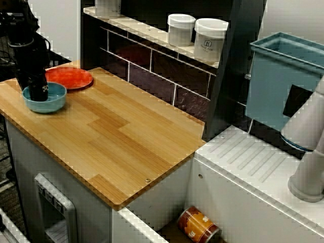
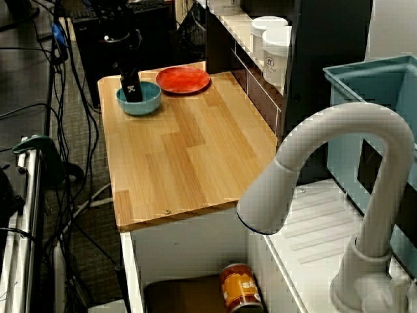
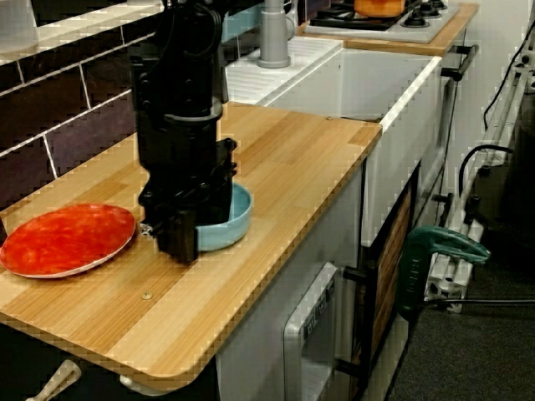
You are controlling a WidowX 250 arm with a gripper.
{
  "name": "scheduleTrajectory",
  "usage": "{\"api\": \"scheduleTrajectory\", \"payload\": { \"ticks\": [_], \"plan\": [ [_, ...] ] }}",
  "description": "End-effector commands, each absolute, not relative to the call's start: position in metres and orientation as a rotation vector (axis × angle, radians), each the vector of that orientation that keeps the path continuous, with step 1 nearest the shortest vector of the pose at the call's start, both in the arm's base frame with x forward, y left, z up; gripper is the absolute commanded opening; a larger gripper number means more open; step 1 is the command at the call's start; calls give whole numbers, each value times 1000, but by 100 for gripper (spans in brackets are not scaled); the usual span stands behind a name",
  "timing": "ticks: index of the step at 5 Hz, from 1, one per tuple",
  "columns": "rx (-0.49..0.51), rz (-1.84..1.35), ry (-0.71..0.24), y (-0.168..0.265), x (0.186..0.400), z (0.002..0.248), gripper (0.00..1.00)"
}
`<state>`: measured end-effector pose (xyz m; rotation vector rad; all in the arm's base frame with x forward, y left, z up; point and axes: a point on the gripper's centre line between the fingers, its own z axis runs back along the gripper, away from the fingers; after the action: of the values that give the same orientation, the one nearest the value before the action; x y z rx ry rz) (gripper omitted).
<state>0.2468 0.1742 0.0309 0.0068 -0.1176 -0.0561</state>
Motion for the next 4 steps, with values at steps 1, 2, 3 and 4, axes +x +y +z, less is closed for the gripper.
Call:
{"api": "scheduleTrajectory", "payload": {
  "ticks": [1,2,3,4],
  "plan": [
    [-17,-199,-104,114,251,46,0],
    [-69,-215,-91,81,254,53,0],
    [-65,-245,-83,43,264,50,0],
    [-46,-259,-81,16,268,47,0]
  ]
}}
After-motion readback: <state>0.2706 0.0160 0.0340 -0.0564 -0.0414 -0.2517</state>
